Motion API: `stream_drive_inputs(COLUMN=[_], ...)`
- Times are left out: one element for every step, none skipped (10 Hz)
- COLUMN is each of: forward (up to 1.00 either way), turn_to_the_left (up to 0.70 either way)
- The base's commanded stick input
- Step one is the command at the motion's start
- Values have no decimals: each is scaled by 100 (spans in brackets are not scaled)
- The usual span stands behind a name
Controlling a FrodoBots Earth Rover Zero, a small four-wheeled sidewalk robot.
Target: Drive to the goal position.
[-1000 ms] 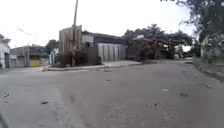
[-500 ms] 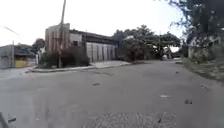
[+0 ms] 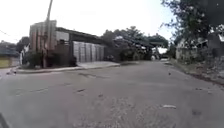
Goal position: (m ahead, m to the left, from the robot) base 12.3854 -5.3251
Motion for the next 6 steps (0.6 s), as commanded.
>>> stream_drive_inputs(forward=[85, 85, 85, 85, 85, 85], turn_to_the_left=[-34, -34, -34, -34, -34, -34])
